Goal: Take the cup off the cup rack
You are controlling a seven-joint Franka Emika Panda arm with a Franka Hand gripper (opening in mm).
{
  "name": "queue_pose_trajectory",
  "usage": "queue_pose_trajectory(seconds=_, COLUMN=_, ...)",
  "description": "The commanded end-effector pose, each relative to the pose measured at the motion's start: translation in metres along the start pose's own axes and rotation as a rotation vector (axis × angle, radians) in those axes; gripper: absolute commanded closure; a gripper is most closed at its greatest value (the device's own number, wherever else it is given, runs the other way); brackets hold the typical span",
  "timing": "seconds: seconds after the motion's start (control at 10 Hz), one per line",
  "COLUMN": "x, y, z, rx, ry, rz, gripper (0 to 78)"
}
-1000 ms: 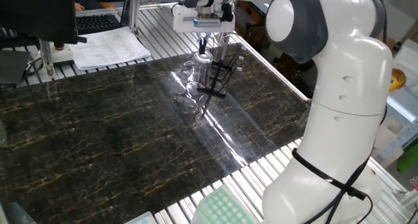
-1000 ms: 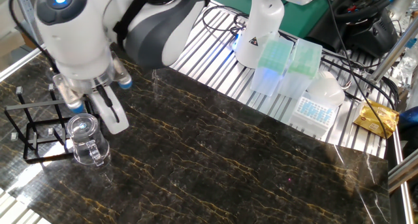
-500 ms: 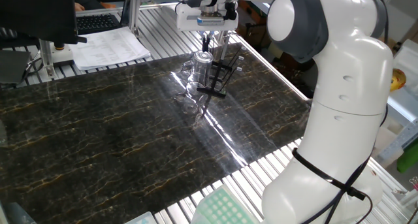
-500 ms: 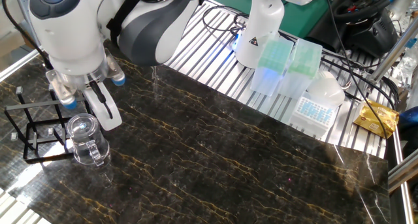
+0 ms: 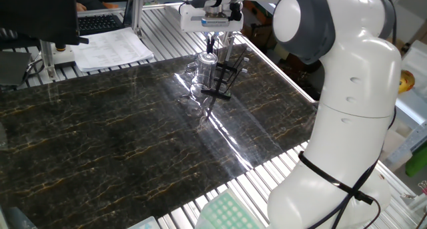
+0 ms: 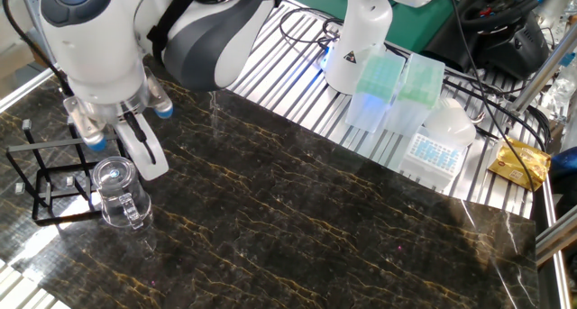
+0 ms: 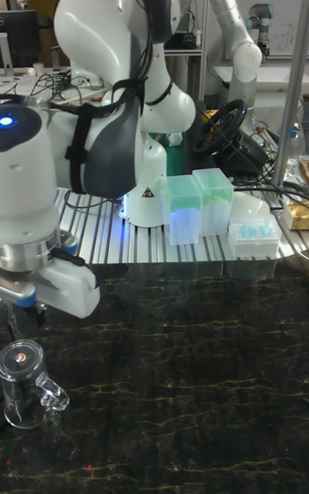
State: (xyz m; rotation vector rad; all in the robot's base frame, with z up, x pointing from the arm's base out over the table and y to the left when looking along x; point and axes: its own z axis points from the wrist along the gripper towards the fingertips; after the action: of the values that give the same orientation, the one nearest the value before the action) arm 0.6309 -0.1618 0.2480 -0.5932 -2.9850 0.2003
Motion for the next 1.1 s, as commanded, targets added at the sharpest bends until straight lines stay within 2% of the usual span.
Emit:
queue_pose_trajectory(seconds=0.1, x=-0.037, y=-0.017, z=0.005, rx=-0.015, ry=-0.038, rz=-0.045, gripper=77.6)
queue_pose_trajectory(seconds=0.4, x=-0.04, y=-0.015, z=0.008, rx=-0.019, ry=-0.046, rz=-0.046, gripper=77.6)
queue_pose_trajectory(seconds=0.5, x=-0.042, y=-0.014, z=0.012, rx=-0.025, ry=-0.062, rz=-0.042, gripper=77.6)
queue_pose_trajectory(seconds=0.6, x=-0.044, y=-0.013, z=0.012, rx=-0.028, ry=-0.065, rz=-0.048, gripper=77.6)
queue_pose_trajectory(seconds=0.8, x=-0.048, y=-0.014, z=0.009, rx=-0.041, ry=-0.059, rz=-0.062, gripper=77.6)
queue_pose_trajectory(seconds=0.9, x=-0.05, y=-0.014, z=0.01, rx=-0.061, ry=-0.051, rz=-0.065, gripper=77.6)
queue_pose_trajectory(seconds=1.0, x=-0.05, y=-0.012, z=0.012, rx=-0.103, ry=-0.036, rz=-0.062, gripper=77.6)
queue_pose_trajectory(seconds=1.1, x=-0.05, y=-0.011, z=0.015, rx=-0.122, ry=-0.028, rz=-0.065, gripper=77.6)
